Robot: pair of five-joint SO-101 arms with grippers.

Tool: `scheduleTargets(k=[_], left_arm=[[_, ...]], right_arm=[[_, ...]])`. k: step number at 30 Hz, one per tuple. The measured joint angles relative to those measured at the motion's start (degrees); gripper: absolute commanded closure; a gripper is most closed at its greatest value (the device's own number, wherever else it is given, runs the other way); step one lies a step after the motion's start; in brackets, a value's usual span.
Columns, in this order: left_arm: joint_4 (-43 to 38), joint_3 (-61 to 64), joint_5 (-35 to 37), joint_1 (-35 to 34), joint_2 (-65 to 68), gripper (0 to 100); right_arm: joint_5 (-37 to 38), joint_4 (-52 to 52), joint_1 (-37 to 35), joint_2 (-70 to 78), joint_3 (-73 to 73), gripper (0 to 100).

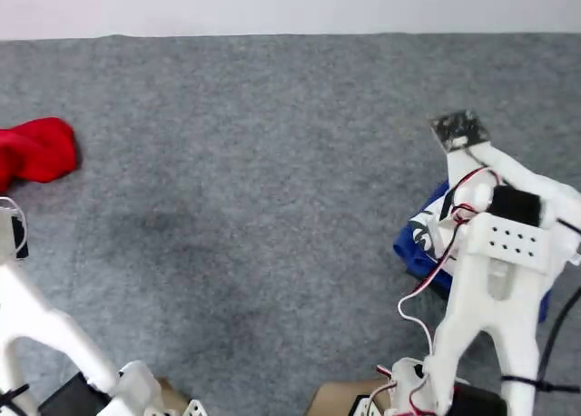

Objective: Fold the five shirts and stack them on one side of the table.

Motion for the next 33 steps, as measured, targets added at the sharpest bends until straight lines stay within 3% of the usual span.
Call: scheduleTargets(k=[9, 19, 25, 33], left_arm=[[0.00, 0.00, 0.00, 0.00, 0.00, 100], [0.00, 0.00, 0.00, 0.00, 0.00, 100], [0.00, 0.00, 0.00, 0.00, 0.00, 100], [0.00, 0.00, 0.00, 0.00, 0.00, 100]], right_arm=[[0.00, -3.52, -7.38, 0.70, 9.49, 98.8], [0.62, -5.27, -4.40, -6.33, 4.66, 98.8], [1.76, -18.37, -2.37, -2.55, 4.22, 98.8], [1.93, -42.73, -2.20, 17.05, 4.22, 98.8]])
